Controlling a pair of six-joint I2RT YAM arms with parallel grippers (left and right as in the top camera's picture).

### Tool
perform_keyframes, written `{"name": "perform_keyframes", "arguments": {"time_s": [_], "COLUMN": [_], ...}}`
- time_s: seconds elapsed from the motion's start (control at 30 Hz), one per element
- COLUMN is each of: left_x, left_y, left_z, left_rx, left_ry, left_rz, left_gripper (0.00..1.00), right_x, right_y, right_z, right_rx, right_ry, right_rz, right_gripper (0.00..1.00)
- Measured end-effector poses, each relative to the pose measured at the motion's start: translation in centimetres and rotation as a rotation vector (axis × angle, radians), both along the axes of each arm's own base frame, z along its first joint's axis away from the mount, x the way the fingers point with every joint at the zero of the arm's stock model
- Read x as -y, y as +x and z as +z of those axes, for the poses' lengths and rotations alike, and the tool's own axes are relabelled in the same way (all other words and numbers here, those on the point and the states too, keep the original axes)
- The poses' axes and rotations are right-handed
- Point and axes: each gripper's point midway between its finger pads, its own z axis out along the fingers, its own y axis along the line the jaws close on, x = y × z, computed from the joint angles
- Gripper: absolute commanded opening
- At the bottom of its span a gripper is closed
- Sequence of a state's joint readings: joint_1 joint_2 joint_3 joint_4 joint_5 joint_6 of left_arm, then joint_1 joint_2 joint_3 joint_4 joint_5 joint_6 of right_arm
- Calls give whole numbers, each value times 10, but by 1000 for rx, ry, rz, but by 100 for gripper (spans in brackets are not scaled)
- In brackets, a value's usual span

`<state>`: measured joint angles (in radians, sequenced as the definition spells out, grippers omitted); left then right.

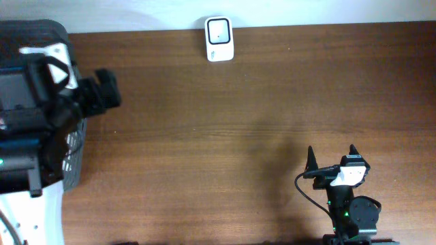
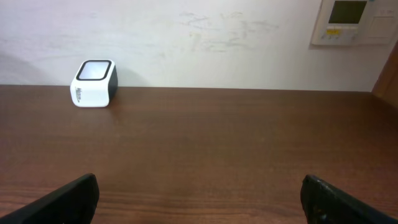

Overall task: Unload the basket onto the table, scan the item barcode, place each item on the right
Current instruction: 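Reach the left gripper into the grey basket and grasp the red-purple package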

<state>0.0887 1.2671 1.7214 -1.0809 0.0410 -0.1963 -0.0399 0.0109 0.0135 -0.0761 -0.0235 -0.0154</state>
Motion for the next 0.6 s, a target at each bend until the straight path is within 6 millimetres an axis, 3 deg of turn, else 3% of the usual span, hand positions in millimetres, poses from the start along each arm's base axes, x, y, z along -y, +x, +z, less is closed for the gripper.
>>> {"name": "perform_keyframes", "arguments": {"time_s": [0.07,0.13,0.27,0.4,0.53,0.6], "left_x": [-23,-49,-94,-155,-200,-207], "left_y": [0,-2,14,17,8,8], "left_z": [18,18,-21,-64,-90,-91], "left_rx": [51,39,-75,-177,-232,-223], "left_ry": [0,-37,-122,-175,-215,-213], "left_rz": [76,147,237,380,485,498], "left_gripper": [99,99,99,99,99,99], "right_x": [0,0,0,0,0,0], "right_y": [0,0,0,0,0,0], "right_z": [0,0,0,0,0,0], "right_rx": [0,0,0,0,0,0], "right_ry": [0,0,0,0,0,0], "right_rz": [0,0,0,0,0,0], "right_gripper": [99,99,99,98,99,99]}}
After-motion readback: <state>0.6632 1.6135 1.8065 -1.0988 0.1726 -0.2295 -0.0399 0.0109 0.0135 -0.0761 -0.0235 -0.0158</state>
